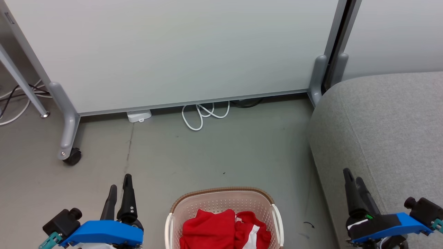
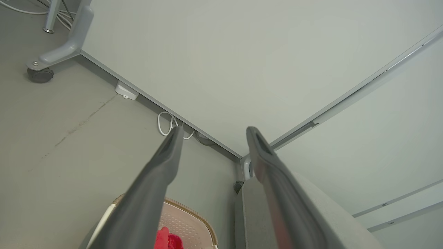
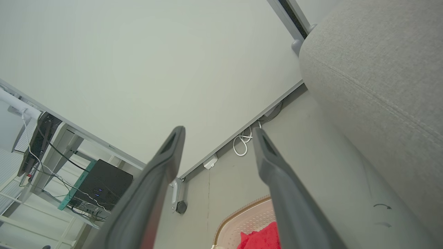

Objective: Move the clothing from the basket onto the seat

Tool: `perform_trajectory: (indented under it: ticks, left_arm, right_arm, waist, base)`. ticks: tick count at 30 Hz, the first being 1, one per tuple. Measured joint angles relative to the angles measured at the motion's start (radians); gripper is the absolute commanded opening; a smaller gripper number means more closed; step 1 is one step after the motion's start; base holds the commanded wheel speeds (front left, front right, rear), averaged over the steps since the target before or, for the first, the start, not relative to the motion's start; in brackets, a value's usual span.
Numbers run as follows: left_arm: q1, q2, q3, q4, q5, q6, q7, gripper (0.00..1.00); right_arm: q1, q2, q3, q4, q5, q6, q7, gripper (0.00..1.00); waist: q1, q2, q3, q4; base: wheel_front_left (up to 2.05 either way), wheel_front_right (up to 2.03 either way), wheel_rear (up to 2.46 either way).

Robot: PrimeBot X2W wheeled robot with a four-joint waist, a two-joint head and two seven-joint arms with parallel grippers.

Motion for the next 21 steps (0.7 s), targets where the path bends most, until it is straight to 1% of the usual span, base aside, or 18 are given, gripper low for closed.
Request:
perform_trajectory:
  ticks: [9, 21]
  left_arm:
    - [0.0, 0.003, -0.018, 0.007, 0.141, 0.001, -0.027, 1.0]
    - [0.0, 0.004, -0.039, 0.018, 0.28, 0.002, -0.061, 1.0]
  right_arm:
    - [0.0, -0.001, 0.017, 0.0, -0.127, 0.0, -0.014, 1.0]
    - [-0.003, -0.002, 0.028, -0.005, -0.268, 0.001, -0.035, 1.0]
  waist:
    - [0.0, 0.0, -0.001, 0.003]
    - [0.0, 0.0, -0.001, 0.003]
  base:
    - [0.0, 0.0, 0.0]
    - [0.0, 0.0, 0.0]
